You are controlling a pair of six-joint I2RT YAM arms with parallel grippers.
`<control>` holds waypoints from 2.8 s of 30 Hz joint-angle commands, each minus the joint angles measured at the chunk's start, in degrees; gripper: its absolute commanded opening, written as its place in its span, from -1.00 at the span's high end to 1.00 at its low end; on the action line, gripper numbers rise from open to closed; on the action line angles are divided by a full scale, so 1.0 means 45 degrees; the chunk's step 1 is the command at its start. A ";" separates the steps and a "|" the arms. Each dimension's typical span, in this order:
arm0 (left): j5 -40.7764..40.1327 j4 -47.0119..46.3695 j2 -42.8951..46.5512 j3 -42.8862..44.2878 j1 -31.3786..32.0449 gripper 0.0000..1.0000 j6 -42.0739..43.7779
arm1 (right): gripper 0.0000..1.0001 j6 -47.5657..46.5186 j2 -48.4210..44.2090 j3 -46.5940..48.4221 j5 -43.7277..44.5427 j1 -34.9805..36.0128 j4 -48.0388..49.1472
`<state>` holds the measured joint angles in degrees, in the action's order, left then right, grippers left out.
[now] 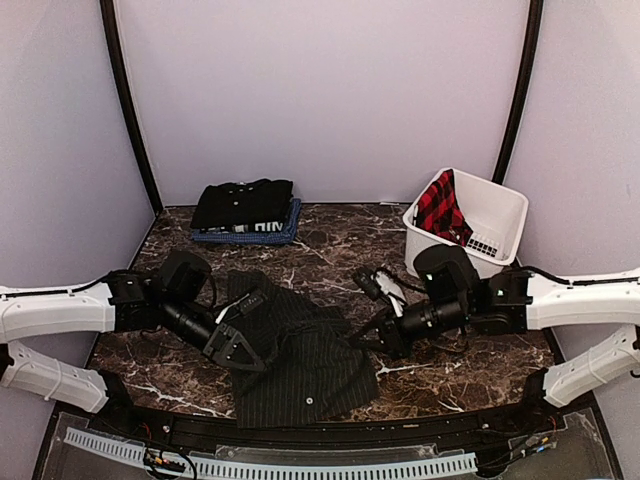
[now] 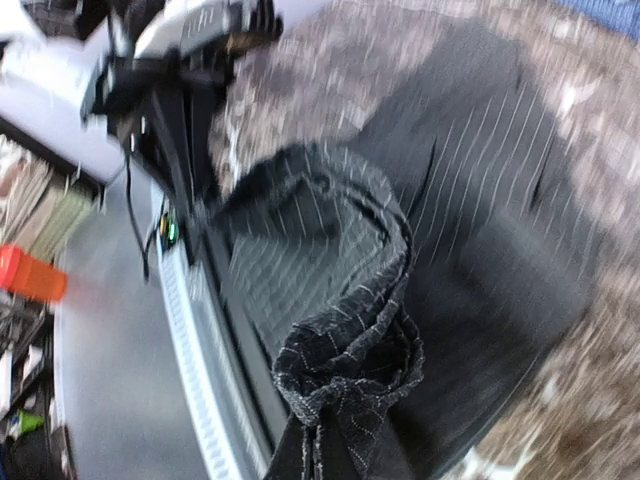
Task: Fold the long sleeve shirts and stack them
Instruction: Flatten out the crumpled shirt at the center of the board.
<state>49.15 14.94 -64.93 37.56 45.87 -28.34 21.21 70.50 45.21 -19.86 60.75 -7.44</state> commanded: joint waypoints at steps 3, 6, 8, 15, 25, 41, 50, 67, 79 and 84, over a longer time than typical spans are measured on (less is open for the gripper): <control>0.0744 -0.0418 -0.0105 -0.0903 0.0836 0.93 -0.0903 | 1.00 0.1670 -0.0652 -0.2366 -0.0113 0.1180 -0.0235; -0.0942 0.0507 -0.0515 -0.0666 0.0856 0.58 -0.0911 | 0.74 0.1836 -0.0613 -0.2361 0.0736 0.1382 -0.0447; -0.1825 0.0635 -0.0533 -0.0375 0.0856 0.28 -0.1178 | 0.41 0.1831 -0.0792 -0.2135 0.1463 0.1383 -0.0532; -0.6554 0.1902 0.0094 0.1745 0.0396 -0.18 -0.1759 | -0.25 0.1368 -0.1360 -0.0692 0.6109 0.1174 -0.0948; -0.9456 0.1302 -0.2620 0.2813 -0.2223 -0.13 -0.1125 | -0.42 -0.0396 0.2338 0.1312 0.4896 -0.1375 0.1264; -0.7371 -0.0002 -0.4865 0.2176 -0.2478 -0.12 -0.1324 | -0.32 -0.0966 0.6917 0.3853 0.3007 -0.1441 0.0869; -0.8134 0.0931 -0.4374 0.1700 -0.2261 -0.15 -0.1501 | -0.36 -0.1329 0.7941 0.4677 0.3170 -0.0980 0.0167; -0.8664 0.2224 -0.1792 -0.0400 -0.1075 -0.19 -0.3496 | 0.04 -0.1311 0.8786 0.5451 0.3979 -0.0048 -0.0780; -0.9160 0.1973 -0.1828 0.0201 -0.0630 0.87 -0.3987 | 1.00 -0.0939 0.8490 0.5411 0.4353 0.0045 -0.0955; -1.1231 0.2961 -0.1180 0.1281 -0.0642 1.00 -0.3888 | 1.00 -0.0641 0.7785 0.5485 0.5879 0.0001 -0.1433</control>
<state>6.79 24.45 -73.87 38.83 42.72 -46.13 16.86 109.38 68.58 0.93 60.58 -12.32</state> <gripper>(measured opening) 0.005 0.007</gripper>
